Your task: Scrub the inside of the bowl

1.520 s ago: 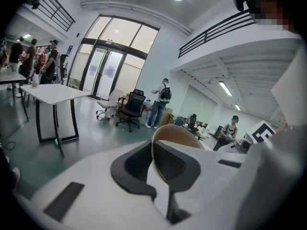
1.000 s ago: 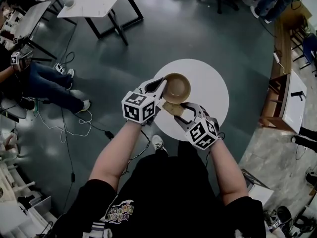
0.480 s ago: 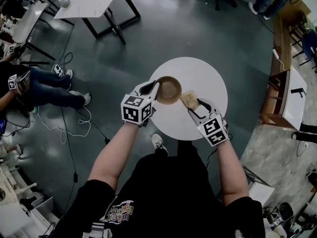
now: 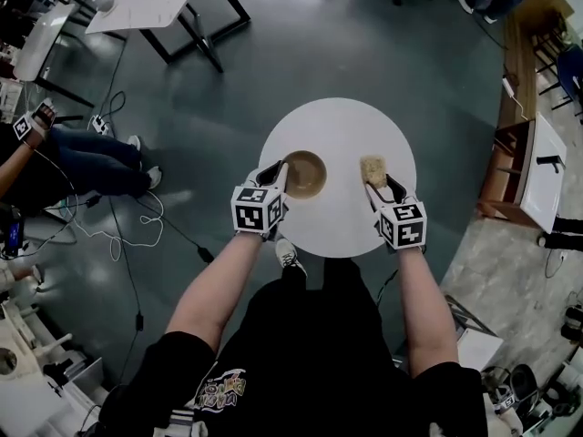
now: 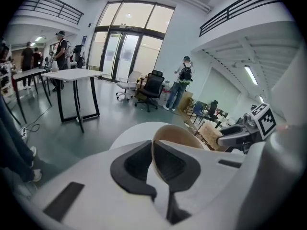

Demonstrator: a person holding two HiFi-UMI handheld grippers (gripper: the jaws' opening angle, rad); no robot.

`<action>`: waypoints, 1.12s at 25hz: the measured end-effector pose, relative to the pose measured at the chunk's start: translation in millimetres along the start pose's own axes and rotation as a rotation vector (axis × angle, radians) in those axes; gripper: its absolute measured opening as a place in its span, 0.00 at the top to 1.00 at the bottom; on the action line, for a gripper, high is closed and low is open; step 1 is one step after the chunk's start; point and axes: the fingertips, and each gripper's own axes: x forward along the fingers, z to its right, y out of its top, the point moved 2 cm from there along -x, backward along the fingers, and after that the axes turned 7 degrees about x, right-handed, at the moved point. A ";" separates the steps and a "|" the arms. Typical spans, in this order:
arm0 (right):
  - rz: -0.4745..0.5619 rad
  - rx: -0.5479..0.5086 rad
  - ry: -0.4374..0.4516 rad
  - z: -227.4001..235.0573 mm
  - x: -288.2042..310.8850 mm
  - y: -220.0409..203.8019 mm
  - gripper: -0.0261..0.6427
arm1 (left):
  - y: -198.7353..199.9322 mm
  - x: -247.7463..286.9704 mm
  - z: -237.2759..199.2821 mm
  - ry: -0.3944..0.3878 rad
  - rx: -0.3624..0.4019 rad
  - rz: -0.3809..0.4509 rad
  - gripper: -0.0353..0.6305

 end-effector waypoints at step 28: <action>-0.193 0.045 0.020 59.8 94.4 -45.9 0.63 | -66.4 82.1 -8.3 0.067 -0.109 -0.155 0.92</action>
